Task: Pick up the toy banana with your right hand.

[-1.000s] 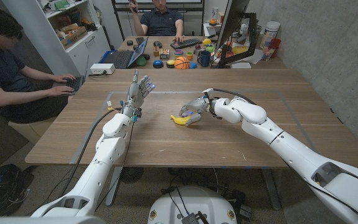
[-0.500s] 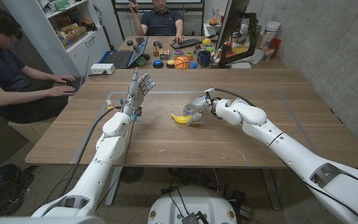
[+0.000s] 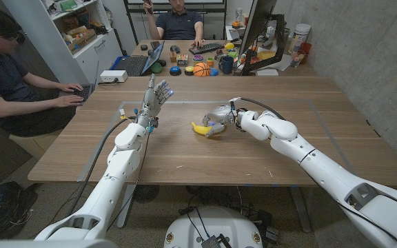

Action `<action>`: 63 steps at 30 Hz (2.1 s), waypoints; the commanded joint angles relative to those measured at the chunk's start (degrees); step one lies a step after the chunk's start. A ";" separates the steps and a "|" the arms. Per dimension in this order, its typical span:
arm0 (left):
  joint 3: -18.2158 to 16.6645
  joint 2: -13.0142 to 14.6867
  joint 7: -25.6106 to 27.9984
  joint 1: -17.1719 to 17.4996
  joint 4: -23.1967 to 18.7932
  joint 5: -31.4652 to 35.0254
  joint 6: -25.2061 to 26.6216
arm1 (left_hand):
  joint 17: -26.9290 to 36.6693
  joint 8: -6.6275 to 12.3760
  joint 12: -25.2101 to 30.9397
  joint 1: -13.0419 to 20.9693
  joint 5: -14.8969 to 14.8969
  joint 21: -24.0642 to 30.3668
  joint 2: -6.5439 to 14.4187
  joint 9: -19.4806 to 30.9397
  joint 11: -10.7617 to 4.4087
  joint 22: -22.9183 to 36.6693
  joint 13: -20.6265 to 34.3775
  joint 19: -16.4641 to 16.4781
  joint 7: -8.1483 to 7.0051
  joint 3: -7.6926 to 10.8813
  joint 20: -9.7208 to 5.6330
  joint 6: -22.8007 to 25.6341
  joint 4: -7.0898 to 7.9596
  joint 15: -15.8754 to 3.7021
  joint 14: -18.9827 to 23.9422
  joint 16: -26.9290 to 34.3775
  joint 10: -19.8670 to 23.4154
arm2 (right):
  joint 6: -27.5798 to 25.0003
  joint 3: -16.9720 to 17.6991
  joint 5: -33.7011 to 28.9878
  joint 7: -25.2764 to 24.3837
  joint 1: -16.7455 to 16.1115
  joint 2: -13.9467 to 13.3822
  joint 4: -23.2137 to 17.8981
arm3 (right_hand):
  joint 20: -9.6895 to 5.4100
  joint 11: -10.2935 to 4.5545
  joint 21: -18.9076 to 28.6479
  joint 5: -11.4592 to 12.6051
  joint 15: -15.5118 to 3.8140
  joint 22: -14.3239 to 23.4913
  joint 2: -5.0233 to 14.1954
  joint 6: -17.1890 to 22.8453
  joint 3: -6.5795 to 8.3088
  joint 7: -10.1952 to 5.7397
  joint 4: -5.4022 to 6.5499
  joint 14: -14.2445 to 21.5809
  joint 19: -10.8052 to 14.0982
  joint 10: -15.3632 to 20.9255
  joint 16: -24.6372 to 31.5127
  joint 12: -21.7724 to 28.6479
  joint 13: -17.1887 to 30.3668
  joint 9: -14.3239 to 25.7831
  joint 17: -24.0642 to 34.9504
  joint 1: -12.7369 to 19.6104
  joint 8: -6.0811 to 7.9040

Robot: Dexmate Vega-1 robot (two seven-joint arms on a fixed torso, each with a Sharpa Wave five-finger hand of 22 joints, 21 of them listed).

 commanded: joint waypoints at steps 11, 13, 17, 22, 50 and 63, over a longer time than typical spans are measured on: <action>0.08 0.10 0.77 0.33 -0.47 0.24 0.97 | 0.26 0.22 0.27 0.67 -0.07 0.20 0.21 0.15 0.07 0.27 0.18 0.45 0.02 -0.41 0.10 0.47 -0.10 -0.10 0.56 0.13 0.66 | 0.16 2.37 2.07 1.96 -0.10 -2.48 -5.69 | -0.10 -0.22 0.28 0.24 -7.31 0.08 1.56 5.59 0.12 -5.32 0.13 0.53 0.37 0.19 0.20 -0.13 0.14 -0.04 0.22 1.59 0.13; 0.07 0.23 0.87 0.43 -0.65 0.34 1.13 | 0.26 0.20 0.26 0.68 -0.07 0.20 0.22 0.16 0.09 0.27 0.18 0.45 0.01 -0.41 0.10 0.44 -0.10 -0.10 0.56 0.12 0.66 | 0.16 2.64 2.47 2.67 0.03 -2.79 -6.49 | -0.07 -0.23 0.28 0.24 -7.36 0.08 1.53 5.56 0.11 -5.32 0.12 0.52 0.39 0.19 0.17 -0.16 0.13 -0.09 0.22 1.65 0.08; -0.04 0.41 0.95 0.59 -0.94 0.31 1.46 | 0.26 0.18 0.24 0.72 -0.09 0.20 0.25 0.16 0.00 0.27 0.18 0.47 0.01 -0.42 0.08 0.44 -0.12 -0.04 0.65 0.14 0.66 | 0.07 3.38 3.39 4.03 0.50 -3.36 -8.29 | -0.08 -0.24 0.25 0.24 -7.37 0.08 1.49 5.54 0.09 -5.32 0.11 0.49 0.34 0.16 0.12 -0.20 0.12 -0.13 0.22 1.70 0.02; -0.07 0.40 0.82 0.63 -0.80 0.16 1.55 | 0.26 0.17 0.23 0.77 -0.10 0.20 0.29 0.17 0.04 0.27 0.18 0.48 0.02 -0.42 0.09 0.47 -0.15 -0.11 0.62 0.12 0.68 | -0.41 4.28 3.99 4.98 1.47 -3.70 -10.28 | -0.11 -0.25 0.21 0.24 -7.34 0.09 1.45 5.51 0.06 -5.32 0.10 0.47 0.29 0.08 0.06 -0.27 0.12 -0.20 0.23 1.77 -0.05; -0.14 0.59 -0.05 0.50 -0.32 -0.25 1.46 | 0.26 0.09 0.18 1.04 -0.20 0.19 0.50 0.21 -0.02 0.27 0.18 0.52 0.00 -0.43 0.03 0.54 -0.29 -0.20 0.65 0.08 0.82 | -1.00 6.10 5.68 8.63 7.57 -4.80 -15.14 | -0.41 -0.31 0.13 0.27 -7.95 0.10 1.39 5.80 -0.05 -5.32 0.11 0.52 0.27 0.44 -0.13 -0.33 0.09 -0.20 0.27 2.14 -0.06; -0.20 0.57 0.16 0.89 -0.89 -0.22 1.34 | 0.26 0.07 0.17 1.15 -0.24 0.18 0.56 0.22 -0.02 0.27 0.19 0.54 -0.03 -0.43 0.04 0.59 -0.35 -0.21 0.67 0.07 0.90 | -1.26 6.39 5.49 8.90 8.97 -4.98 -15.96 | -0.50 -0.34 0.11 0.31 -8.19 0.10 1.39 6.07 -0.07 -5.32 0.08 0.63 0.33 0.57 -0.21 -0.40 0.08 -0.12 0.29 2.45 0.03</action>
